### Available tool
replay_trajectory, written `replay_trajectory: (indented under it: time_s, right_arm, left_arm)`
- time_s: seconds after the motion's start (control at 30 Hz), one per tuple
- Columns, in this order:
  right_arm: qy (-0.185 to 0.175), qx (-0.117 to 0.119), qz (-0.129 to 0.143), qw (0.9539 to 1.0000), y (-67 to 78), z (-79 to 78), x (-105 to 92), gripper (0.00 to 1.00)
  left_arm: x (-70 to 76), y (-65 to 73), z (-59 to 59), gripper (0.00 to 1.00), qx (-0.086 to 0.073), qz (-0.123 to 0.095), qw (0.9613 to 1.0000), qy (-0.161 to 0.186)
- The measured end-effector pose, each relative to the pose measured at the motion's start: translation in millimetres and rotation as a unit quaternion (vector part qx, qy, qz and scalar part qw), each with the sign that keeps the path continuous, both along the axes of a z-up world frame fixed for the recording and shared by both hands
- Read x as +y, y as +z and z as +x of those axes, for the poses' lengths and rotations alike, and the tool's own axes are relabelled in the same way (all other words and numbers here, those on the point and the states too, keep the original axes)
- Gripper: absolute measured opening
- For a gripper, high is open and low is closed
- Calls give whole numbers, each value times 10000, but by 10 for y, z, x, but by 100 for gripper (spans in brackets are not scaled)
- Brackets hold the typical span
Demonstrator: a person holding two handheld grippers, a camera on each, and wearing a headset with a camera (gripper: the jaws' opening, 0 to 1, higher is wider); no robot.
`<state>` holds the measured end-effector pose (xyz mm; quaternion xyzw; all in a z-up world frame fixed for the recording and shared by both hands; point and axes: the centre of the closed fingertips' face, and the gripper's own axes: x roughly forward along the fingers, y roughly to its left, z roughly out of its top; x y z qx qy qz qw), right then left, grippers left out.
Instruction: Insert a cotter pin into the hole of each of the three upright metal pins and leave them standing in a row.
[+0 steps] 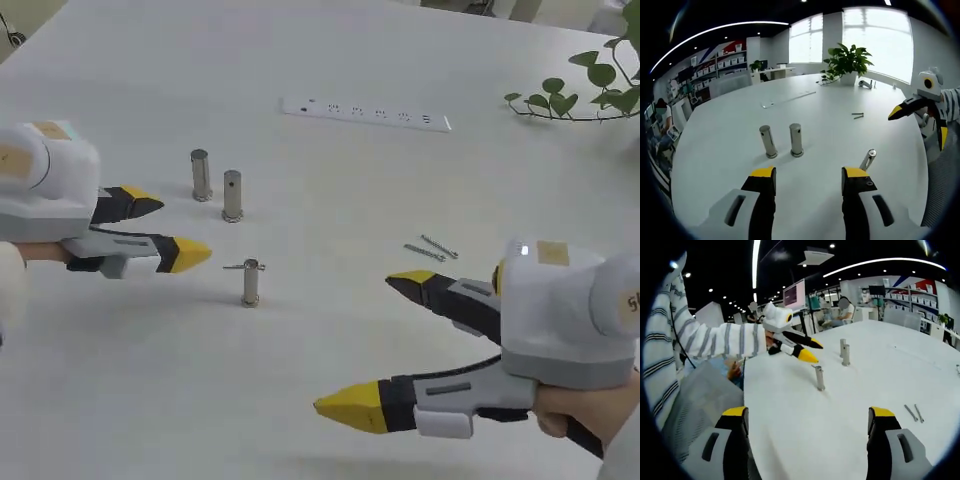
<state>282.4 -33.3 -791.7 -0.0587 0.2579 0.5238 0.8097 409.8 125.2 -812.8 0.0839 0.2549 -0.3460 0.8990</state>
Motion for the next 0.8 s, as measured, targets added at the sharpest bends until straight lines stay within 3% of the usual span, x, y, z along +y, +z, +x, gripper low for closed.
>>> replay_trajectory:
  time_s: [0.43,0.57,0.63,0.8]
  right_arm:
    - [-644,-96,-225,9976,103,10,-354,100]
    - [-848,-102,-260,9960,125,-6,-472,100]
    - [-928,-101,-299,9952,118,-18,-522,100]
    - [-1060,-41,-386,9936,85,-54,-593,100]
  left_arm:
    - [-167,83,319,51,-126,49,9999,-63]
    - [-193,34,372,50,-68,186,9997,-145]
    - [-185,-19,398,49,-48,364,9991,-199]
    - [-239,-116,454,47,49,348,9991,-218]
